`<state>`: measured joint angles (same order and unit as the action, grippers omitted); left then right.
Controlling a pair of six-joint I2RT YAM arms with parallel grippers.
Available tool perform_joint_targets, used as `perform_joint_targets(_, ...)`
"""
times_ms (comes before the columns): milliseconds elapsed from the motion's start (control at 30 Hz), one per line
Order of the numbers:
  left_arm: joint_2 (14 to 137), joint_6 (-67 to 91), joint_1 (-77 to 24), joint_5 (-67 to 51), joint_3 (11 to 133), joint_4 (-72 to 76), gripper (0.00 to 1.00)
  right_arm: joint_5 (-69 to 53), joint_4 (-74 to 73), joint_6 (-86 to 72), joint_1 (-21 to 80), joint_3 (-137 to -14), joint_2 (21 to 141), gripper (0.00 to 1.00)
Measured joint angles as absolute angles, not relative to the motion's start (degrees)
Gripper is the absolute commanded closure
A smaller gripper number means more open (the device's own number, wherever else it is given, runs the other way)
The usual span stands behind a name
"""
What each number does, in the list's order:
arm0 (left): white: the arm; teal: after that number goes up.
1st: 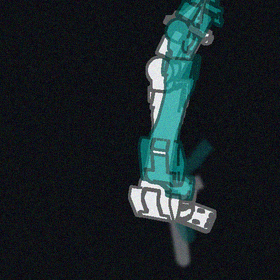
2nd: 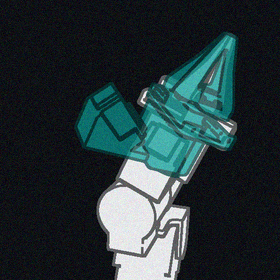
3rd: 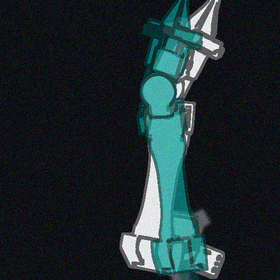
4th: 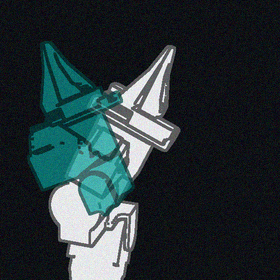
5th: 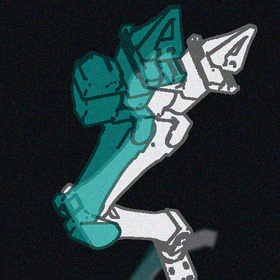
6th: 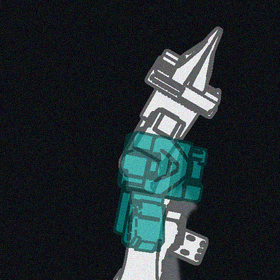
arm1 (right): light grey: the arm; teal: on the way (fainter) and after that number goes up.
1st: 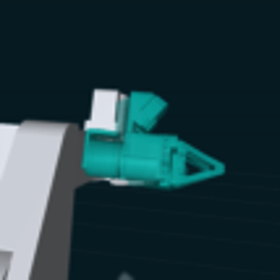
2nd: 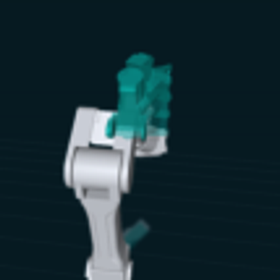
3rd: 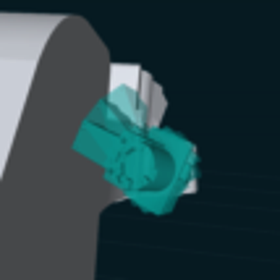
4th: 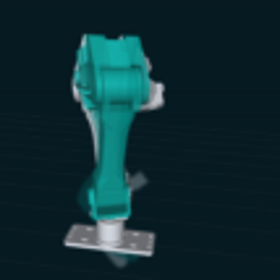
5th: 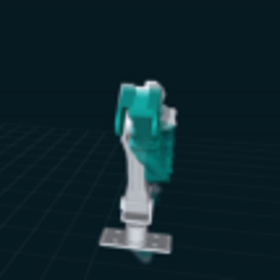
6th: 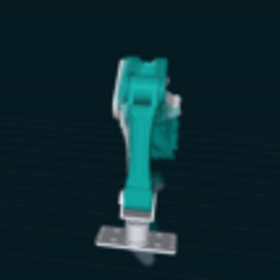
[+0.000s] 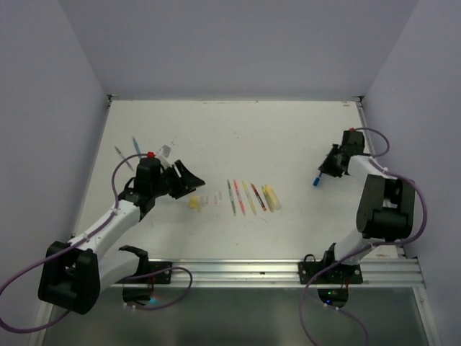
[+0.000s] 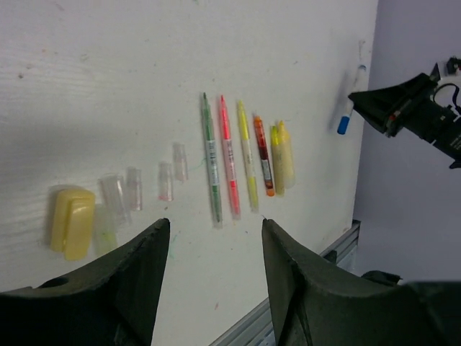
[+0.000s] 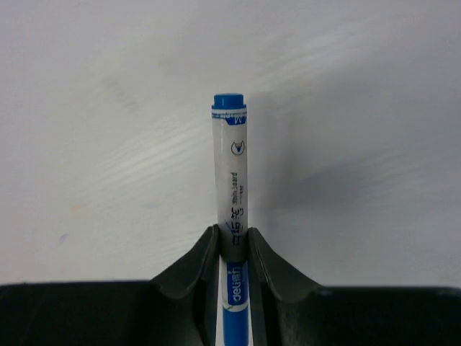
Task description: Open the pen caps
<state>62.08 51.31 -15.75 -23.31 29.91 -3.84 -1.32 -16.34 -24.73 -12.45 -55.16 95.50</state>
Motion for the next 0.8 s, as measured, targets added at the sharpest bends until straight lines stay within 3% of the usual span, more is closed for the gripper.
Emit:
perform_joint_targets(333, 67.6, 51.4, -28.1, -31.2, 29.9, 11.5, 0.35, -26.7, 6.4, -38.5, 17.1, -51.2, 83.8, 1.00)
perform_joint_targets(533, 69.5, 51.5, -34.2, -31.7, 31.2, 16.3, 0.35, -29.7, 12.9, -43.8, 24.7, -51.2, 82.8, 1.00)
perform_joint_targets(800, 69.5, 52.9, -35.0, -28.9, 32.4, 20.1, 0.38, -29.6, 16.7, -47.1, 29.8, -50.9, 82.8, 1.00)
